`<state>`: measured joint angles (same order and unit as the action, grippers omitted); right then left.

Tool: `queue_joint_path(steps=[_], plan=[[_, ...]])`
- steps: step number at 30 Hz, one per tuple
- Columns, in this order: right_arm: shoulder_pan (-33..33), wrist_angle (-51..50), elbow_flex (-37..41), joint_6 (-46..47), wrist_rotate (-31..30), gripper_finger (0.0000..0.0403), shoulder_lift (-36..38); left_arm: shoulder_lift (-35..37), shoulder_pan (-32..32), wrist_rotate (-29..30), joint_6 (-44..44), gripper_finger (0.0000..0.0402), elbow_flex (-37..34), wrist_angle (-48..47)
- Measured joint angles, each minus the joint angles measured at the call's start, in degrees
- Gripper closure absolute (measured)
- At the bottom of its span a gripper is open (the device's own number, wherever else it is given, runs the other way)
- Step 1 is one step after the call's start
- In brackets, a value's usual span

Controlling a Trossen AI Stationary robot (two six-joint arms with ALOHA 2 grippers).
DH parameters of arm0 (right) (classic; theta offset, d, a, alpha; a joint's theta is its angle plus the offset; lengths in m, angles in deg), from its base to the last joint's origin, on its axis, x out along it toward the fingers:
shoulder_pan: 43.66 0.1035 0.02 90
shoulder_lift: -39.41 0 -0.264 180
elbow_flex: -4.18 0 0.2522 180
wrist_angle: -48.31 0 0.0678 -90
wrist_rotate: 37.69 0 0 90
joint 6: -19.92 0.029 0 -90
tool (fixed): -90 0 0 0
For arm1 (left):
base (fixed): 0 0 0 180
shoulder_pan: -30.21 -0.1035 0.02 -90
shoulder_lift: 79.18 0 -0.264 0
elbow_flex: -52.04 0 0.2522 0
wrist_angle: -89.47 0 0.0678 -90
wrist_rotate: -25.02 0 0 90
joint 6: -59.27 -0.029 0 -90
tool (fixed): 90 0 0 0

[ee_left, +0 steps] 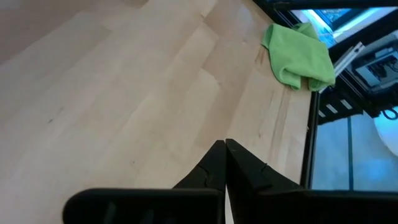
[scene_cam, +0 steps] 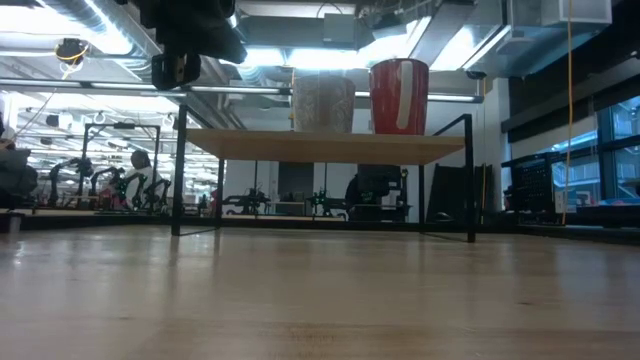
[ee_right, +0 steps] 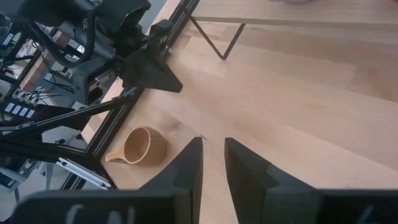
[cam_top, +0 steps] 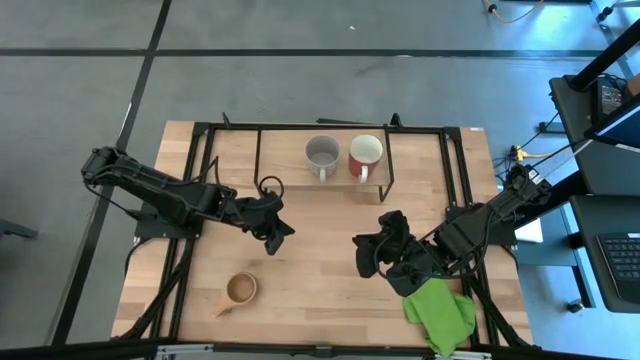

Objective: Stack small to large cups/mugs on shelf
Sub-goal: Put the brown mug on the shelf

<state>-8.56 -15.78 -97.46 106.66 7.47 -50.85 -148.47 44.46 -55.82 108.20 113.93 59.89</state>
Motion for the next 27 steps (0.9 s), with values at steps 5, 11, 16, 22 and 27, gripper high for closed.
queue_joint_path(steps=[5,11,16,22,27], plan=[[0.00,0.83,0.00,-0.04,-0.04,0.0334,0.00,0.00,-0.18,0.56,0.01,0.0401,-0.01,0.00],[-0.04,6.64,0.00,-7.62,-0.56,0.0333,0.00,0.00,0.19,0.23,0.04,0.0401,-0.01,0.80],[-0.07,14.27,0.00,-17.77,-2.81,0.0333,0.00,0.00,0.41,-0.38,0.39,0.0401,-0.01,2.32],[-0.09,22.10,0.00,-28.61,-3.59,0.0333,0.00,0.00,0.55,-4.69,-3.24,0.0401,0.00,10.56],[-0.11,26.41,0.00,-34.47,-3.64,0.0333,0.00,0.00,0.52,-11.00,-6.94,0.0401,0.00,19.98]])
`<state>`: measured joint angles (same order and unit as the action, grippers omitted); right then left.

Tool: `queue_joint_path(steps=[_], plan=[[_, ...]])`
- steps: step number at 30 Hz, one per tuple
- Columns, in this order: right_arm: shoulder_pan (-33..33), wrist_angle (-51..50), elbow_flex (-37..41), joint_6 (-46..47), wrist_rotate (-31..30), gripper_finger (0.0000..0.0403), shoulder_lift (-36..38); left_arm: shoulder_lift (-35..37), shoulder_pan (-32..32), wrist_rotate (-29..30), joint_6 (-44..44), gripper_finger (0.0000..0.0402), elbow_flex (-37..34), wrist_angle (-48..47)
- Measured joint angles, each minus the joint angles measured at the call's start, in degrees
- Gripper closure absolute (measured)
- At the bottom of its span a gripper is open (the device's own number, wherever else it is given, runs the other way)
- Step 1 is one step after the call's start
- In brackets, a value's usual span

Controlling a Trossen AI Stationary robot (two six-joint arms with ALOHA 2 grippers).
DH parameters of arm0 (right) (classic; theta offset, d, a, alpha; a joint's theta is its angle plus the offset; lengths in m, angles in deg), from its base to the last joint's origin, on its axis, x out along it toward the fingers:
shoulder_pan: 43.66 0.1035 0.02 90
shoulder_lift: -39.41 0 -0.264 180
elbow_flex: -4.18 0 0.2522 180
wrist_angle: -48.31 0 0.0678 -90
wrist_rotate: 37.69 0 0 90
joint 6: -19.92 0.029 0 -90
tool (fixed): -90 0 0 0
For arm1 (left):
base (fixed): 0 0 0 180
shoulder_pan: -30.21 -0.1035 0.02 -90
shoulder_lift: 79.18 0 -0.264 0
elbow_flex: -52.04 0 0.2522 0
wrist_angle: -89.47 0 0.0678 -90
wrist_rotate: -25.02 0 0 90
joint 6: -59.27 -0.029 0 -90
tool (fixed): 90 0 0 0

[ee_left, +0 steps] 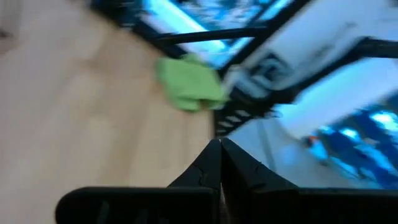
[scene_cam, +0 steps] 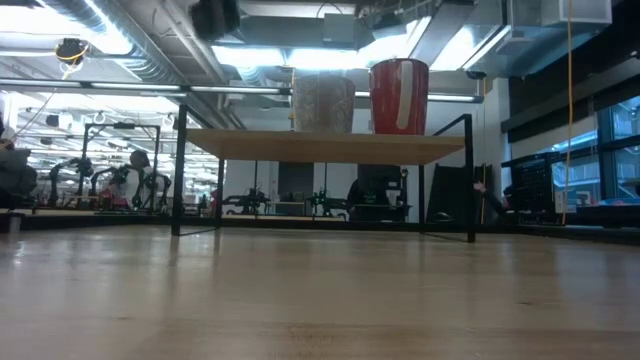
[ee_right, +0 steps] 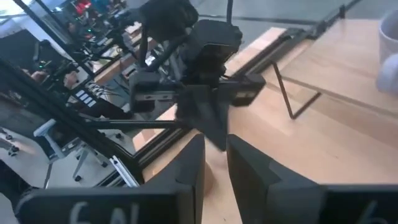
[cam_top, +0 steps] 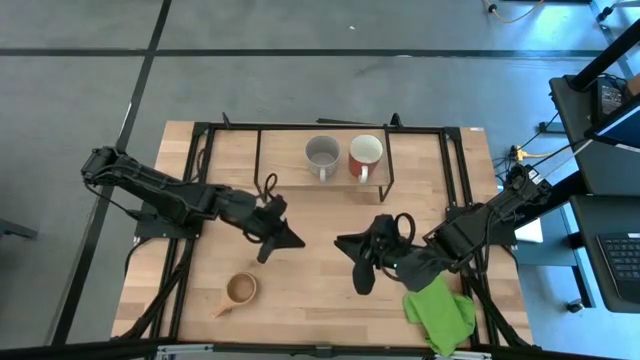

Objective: Stack small to large cups/mugs on shelf
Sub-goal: Put the brown mug on the shelf

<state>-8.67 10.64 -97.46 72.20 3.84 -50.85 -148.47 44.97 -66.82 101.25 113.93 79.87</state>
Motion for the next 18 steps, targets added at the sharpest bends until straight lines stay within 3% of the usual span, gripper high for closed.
queue_joint_path(steps=[11,18], plan=[[0.00,6.79,0.04,-8.52,3.00,0.0334,0.00,0.00,-1.53,-26.69,2.32,0.0401,0.01,19.89],[0.00,19.17,0.04,-21.92,6.20,0.0334,0.00,3.05,-1.49,-31.72,1.02,0.0401,0.01,14.23]])
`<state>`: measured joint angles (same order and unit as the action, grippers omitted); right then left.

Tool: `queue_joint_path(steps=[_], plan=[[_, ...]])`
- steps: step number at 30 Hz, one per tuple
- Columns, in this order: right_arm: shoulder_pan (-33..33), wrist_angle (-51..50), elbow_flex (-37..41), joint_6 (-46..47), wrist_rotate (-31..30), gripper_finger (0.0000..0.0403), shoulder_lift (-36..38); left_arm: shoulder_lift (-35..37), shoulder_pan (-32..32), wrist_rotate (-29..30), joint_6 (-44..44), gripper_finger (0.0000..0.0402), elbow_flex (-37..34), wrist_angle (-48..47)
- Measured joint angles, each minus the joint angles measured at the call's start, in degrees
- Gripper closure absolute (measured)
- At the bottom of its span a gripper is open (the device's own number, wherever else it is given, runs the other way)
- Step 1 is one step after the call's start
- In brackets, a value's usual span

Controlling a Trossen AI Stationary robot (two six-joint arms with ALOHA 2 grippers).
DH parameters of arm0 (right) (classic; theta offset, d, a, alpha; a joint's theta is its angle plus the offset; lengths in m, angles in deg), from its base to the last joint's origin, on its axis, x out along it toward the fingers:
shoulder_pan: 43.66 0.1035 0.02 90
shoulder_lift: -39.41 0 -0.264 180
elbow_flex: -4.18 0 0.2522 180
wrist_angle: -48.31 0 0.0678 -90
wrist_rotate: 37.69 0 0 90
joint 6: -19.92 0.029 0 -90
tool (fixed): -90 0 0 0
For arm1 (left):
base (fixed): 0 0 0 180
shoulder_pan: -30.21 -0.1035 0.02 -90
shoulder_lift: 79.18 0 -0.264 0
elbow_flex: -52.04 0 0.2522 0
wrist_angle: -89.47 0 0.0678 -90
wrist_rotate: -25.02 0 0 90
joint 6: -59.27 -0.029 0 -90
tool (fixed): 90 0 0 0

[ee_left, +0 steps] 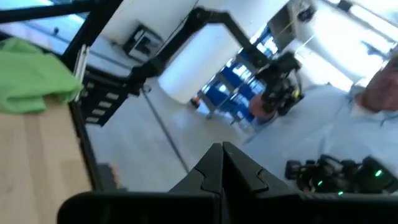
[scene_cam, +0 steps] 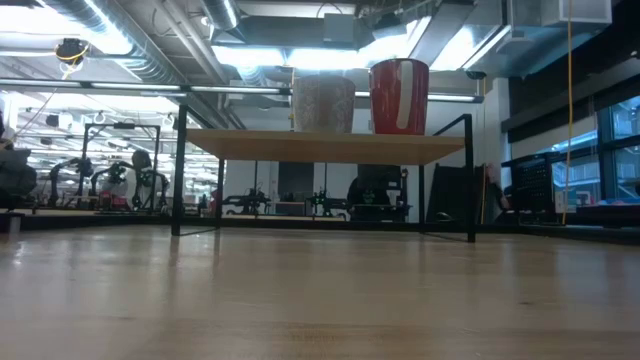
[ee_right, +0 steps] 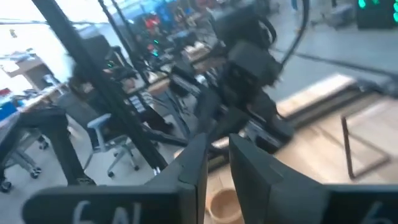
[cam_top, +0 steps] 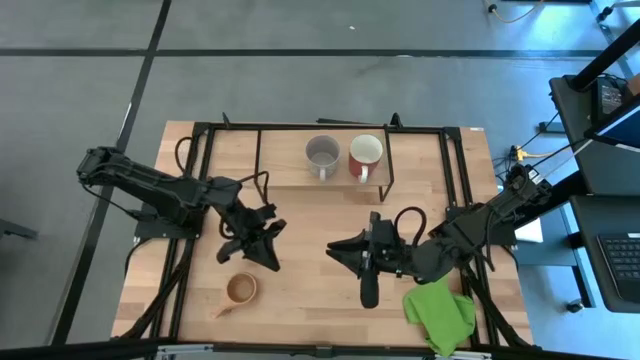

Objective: Stack small to large cups/mugs on shelf
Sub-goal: Put the brown mug on the shelf

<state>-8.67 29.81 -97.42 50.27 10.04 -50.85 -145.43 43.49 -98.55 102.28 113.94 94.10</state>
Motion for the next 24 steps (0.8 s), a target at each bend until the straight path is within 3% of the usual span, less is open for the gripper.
queue_joint_path(steps=[6,11,16,24], plan=[[0.00,2.48,0.00,-5.17,1.54,0.0334,0.00,5.39,0.02,5.40,-6.11,0.0401,0.00,-16.89],[0.00,-1.92,0.00,-5.14,1.54,0.0334,0.00,9.21,0.02,11.01,-7.22,0.0401,-0.06,-27.07],[0.00,-5.38,0.00,-3.61,1.52,0.0334,0.00,13.60,0.02,11.60,-6.14,0.0401,-3.45,-26.56],[-0.36,-8.09,0.02,-2.58,1.92,0.0334,1.87,23.84,0.04,16.99,2.32,0.0401,-15.74,-23.44]])
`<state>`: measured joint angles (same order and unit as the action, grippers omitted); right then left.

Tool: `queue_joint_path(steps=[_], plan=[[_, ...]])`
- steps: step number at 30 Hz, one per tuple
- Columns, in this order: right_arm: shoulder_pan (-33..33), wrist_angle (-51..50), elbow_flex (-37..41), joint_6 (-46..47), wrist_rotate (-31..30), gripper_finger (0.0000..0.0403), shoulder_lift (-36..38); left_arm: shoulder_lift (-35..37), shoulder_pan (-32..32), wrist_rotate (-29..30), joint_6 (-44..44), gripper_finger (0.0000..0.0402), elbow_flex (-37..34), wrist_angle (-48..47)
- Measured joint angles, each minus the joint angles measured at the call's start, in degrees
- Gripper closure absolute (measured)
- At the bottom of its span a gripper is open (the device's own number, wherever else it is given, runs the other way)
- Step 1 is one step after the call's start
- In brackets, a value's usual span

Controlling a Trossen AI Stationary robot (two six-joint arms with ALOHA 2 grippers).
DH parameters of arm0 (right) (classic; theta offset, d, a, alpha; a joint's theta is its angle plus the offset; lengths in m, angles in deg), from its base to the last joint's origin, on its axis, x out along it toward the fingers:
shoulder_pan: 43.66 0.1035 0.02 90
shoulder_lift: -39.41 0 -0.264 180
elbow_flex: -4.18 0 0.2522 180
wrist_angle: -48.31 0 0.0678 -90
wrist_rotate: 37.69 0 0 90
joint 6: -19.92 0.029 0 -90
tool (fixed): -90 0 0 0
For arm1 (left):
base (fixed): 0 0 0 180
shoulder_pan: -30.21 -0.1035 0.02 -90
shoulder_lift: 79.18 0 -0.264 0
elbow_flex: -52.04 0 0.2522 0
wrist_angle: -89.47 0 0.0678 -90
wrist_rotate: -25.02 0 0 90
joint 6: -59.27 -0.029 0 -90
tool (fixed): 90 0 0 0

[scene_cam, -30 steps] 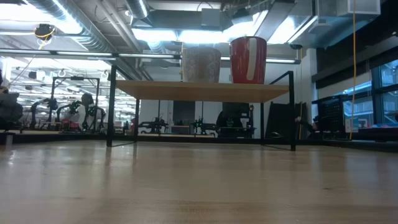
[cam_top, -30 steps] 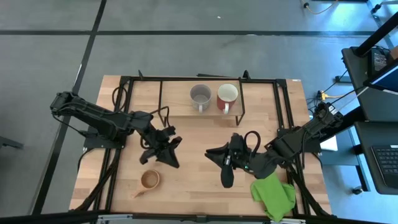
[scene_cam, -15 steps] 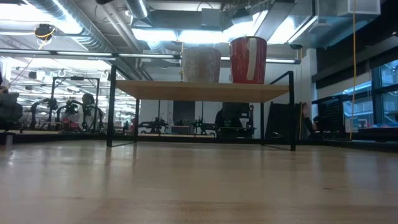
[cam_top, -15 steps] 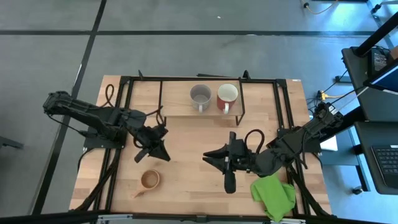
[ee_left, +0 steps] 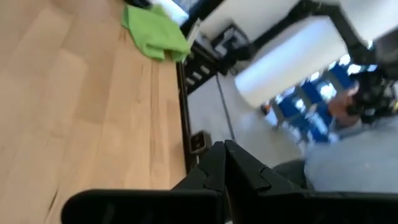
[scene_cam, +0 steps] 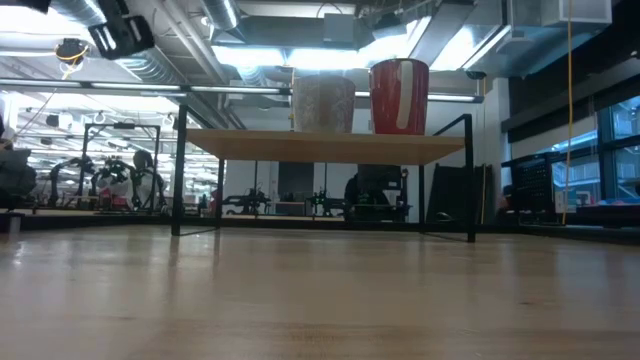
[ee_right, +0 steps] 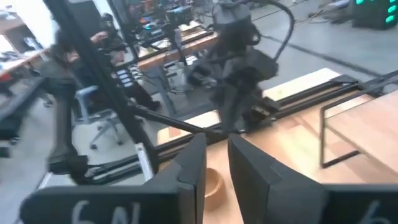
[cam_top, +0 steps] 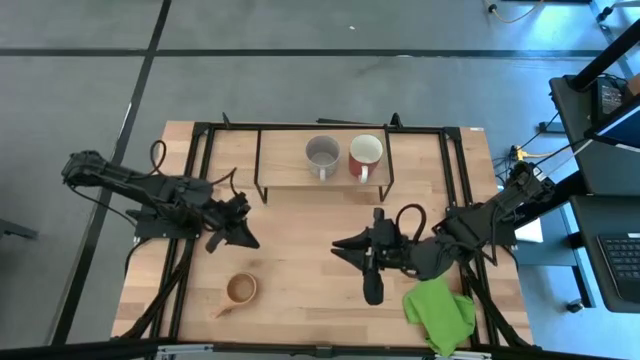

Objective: Stack small to large cups/mugs on shelf
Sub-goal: Put the brown mug on the shelf

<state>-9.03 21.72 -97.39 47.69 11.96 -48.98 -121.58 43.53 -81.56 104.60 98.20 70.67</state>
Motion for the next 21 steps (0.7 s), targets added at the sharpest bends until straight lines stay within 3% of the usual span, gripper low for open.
queue_joint_path(steps=[6,11,21], plan=[[0.10,9.33,0.00,-1.53,7.35,0.0334,-0.87,6.50,1.30,5.01,5.10,0.0401,-7.80,10.20],[0.58,26.63,-0.02,-10.66,13.76,0.0334,-3.04,9.16,2.14,7.81,5.19,0.0401,-9.98,12.55],[0.82,51.56,0.00,-25.21,16.01,0.0334,-11.08,10.33,2.14,7.80,5.15,0.0401,-10.49,12.46]])
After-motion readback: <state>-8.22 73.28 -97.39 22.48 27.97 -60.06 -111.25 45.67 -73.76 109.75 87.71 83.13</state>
